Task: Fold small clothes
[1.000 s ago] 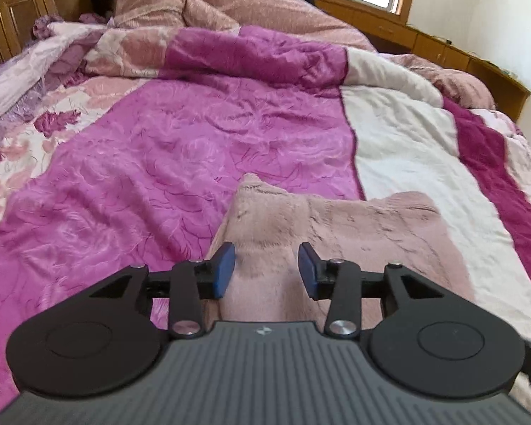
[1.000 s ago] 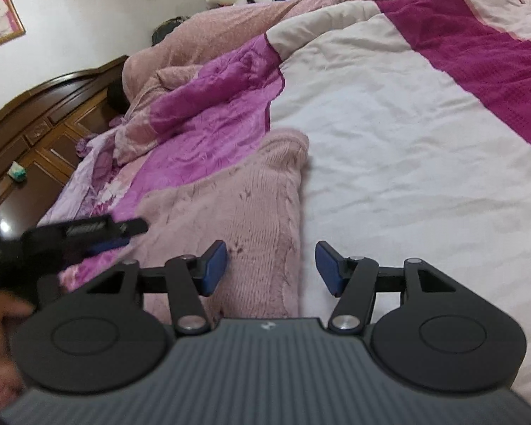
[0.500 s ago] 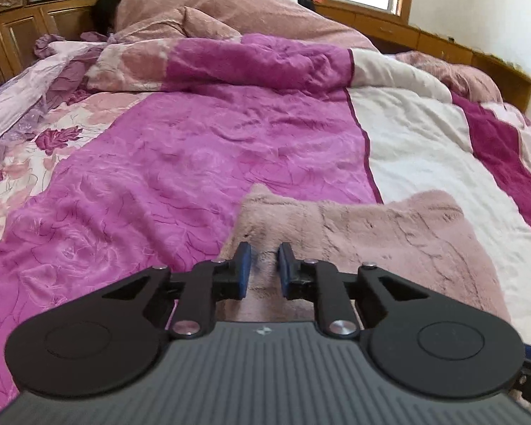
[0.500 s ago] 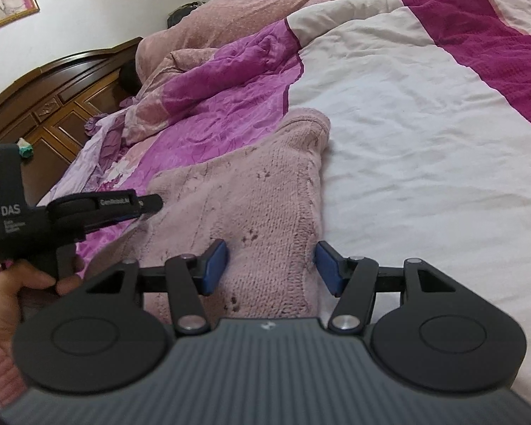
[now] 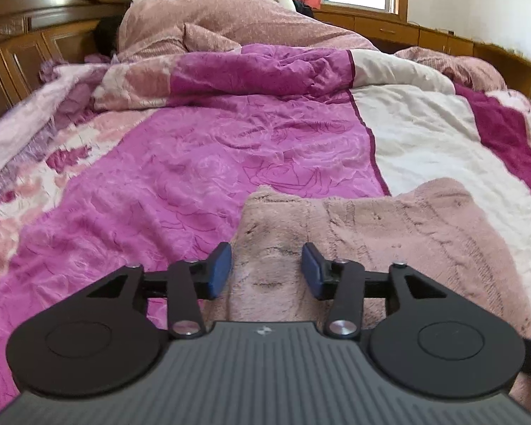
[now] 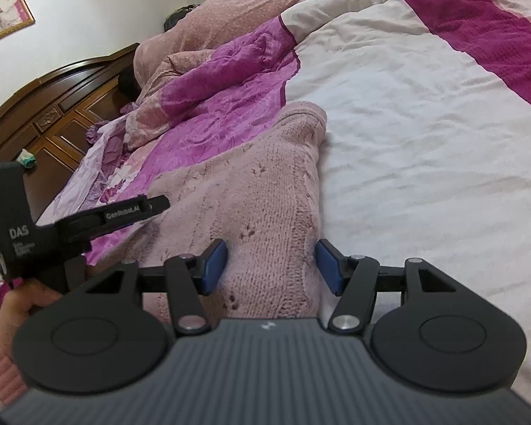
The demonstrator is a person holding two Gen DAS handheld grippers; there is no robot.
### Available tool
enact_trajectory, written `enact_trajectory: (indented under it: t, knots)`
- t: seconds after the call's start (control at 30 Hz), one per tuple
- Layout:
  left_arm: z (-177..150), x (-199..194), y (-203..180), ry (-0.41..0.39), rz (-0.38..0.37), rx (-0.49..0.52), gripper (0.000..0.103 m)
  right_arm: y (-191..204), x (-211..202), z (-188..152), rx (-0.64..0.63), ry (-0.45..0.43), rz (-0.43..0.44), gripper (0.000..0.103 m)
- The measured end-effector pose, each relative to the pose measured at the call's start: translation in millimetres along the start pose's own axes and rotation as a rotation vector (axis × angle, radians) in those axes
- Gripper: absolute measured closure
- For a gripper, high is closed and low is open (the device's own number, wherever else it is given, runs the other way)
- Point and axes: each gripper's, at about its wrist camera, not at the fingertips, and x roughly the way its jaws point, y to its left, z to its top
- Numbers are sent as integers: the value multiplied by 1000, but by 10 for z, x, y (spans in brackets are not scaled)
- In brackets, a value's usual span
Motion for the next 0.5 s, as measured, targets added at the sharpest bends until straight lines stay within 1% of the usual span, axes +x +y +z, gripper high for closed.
enact_trajectory:
  t: [0.1,0.17,0.23,0.27,0.3,0.33,0.4,0.47,0.5]
  knots:
    - [15,68,8,27,-26,-3,48,-5,7,-5,3,1,1,43]
    - [36,128,58,52,-54,-45,45,-17,19,-10,12,4,2,41]
    - [55,157,119,65,-86,-90,47,-25,22,-24,21,6,4,41]
    - [61,156,140,68,-109,-100,63,-22,20,-28,20,6,4,41]
    - [64,151,149,68,-131,-103,82,-18,19,-28,15,6,4,41]
    - [68,143,151,68,-144,-103,83,-12,17,-25,12,8,2,41]
    - [103,123,158,65,-128,-99,90,32,2,-12,12,19,4,41]
    - [159,104,221,45,-88,-122,91,110,-16,2,-16,18,2,40]
    - [186,126,254,46,-62,-123,94,146,-24,3,-31,17,3,40]
